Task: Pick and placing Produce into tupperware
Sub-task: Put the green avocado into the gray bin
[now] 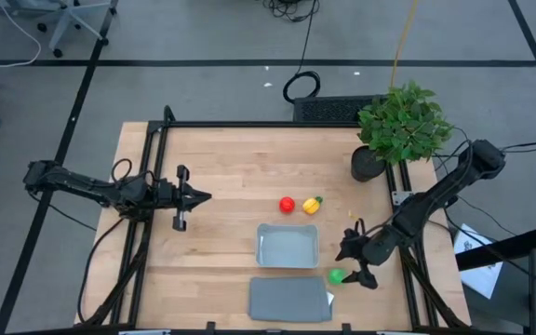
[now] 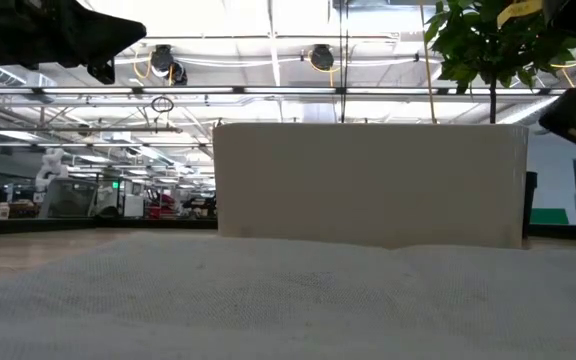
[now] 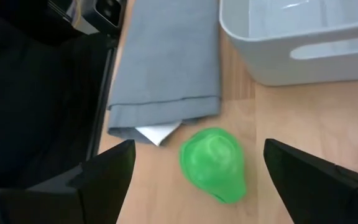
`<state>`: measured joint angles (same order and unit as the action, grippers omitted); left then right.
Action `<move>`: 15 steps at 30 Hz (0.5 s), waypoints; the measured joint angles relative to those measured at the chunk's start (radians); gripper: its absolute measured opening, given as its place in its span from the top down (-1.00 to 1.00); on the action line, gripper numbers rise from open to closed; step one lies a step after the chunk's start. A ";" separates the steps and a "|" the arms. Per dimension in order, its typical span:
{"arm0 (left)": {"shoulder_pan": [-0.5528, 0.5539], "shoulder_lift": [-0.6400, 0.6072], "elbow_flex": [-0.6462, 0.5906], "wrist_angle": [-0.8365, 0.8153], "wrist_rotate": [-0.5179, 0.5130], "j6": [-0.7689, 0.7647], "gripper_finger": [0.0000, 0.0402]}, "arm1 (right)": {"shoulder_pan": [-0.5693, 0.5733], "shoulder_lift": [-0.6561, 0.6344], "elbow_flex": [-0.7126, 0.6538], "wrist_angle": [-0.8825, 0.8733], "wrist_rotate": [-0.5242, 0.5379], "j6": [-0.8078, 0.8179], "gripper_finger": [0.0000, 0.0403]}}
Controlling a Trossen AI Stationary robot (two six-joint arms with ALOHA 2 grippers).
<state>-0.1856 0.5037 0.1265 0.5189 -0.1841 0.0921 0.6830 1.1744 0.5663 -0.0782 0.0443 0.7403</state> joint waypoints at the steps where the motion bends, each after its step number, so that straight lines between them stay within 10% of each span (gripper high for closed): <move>1: 0.000 0.000 0.000 0.000 0.000 0.000 0.89 | 0.000 0.006 0.000 0.000 0.002 0.000 -0.73; 15: 0.000 0.000 0.000 -0.007 0.000 0.000 0.89 | 0.005 0.124 0.000 0.088 0.010 -0.022 -0.73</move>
<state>-0.1856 0.5037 0.1265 0.5115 -0.1837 0.0921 0.6880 1.2988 0.5663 0.0102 0.0546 0.7187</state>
